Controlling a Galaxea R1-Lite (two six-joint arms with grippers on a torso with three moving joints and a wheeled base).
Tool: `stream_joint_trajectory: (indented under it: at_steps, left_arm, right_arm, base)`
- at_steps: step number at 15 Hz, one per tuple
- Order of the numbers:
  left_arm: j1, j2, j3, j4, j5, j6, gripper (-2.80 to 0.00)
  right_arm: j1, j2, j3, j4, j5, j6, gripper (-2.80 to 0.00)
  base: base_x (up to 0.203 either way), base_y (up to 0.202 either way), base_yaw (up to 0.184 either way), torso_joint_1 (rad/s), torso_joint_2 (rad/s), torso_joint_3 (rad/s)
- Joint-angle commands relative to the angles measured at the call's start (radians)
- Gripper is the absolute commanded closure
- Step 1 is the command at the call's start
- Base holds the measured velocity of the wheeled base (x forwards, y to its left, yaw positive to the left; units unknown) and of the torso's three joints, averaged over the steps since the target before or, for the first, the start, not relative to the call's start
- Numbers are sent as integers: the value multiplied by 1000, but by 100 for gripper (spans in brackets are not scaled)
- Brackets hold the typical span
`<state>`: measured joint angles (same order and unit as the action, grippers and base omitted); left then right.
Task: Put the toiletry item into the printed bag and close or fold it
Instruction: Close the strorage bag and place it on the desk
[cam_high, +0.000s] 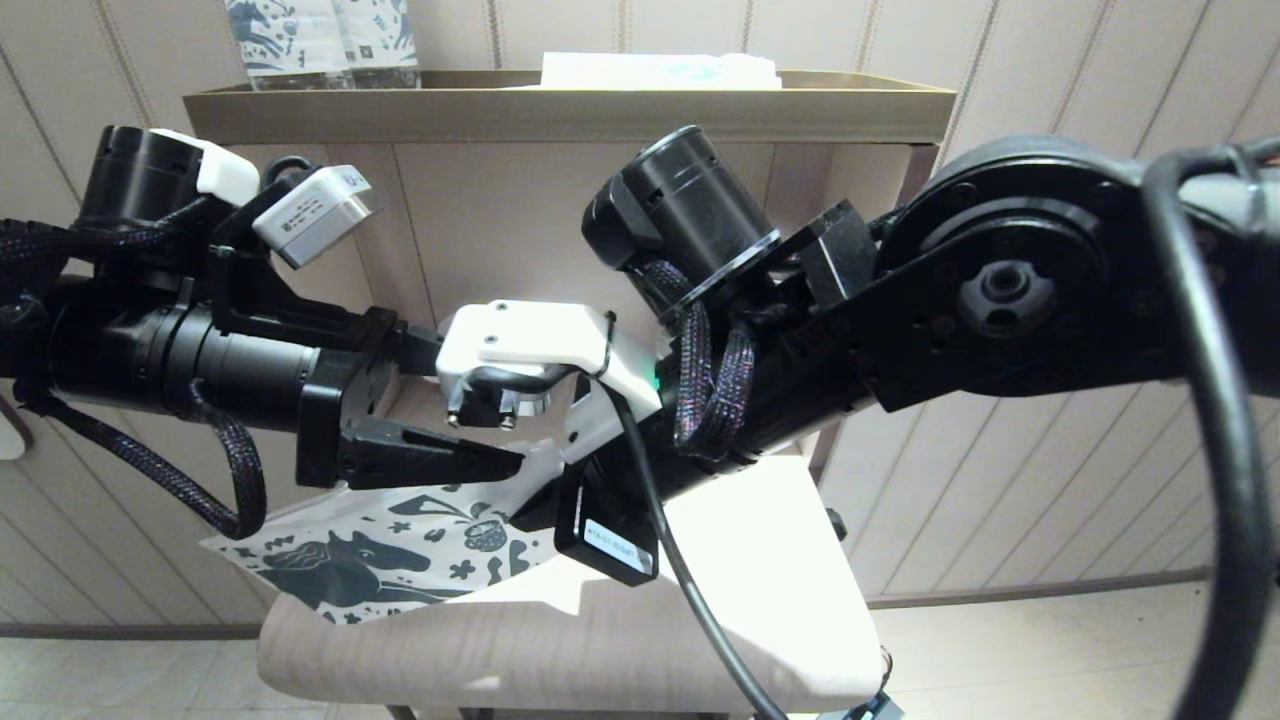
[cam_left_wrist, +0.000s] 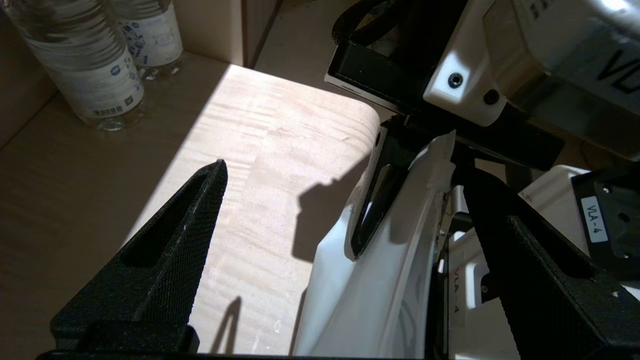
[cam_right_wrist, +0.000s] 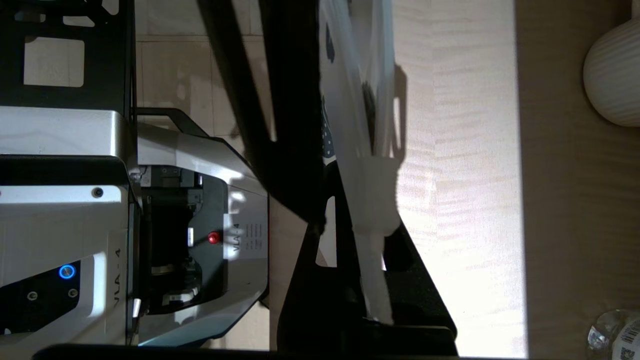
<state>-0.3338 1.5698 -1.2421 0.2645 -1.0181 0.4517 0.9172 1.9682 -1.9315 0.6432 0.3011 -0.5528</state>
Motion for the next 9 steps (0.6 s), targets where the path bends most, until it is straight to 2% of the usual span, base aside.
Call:
stream_joint_trajectory:
  at_steps: [1,5,9]
  left_arm:
    - [0,-6,2,-5,-4,2,-280]
    - [1,-25,60,-107,-1,2,-280]
    - [-13,-30,107,-175,29,-4,-280]
  right_arm:
    - [-2,9,0,3,3,2,0]
    - [-11,6,0,-6,20,28,0]
    - [-12,15,0,-29,20,30,0]
  base:
    - [0,0,0,0,0,0]
    - [0,0,0,0,0,0]
    - [0,0,0,0,0,0]
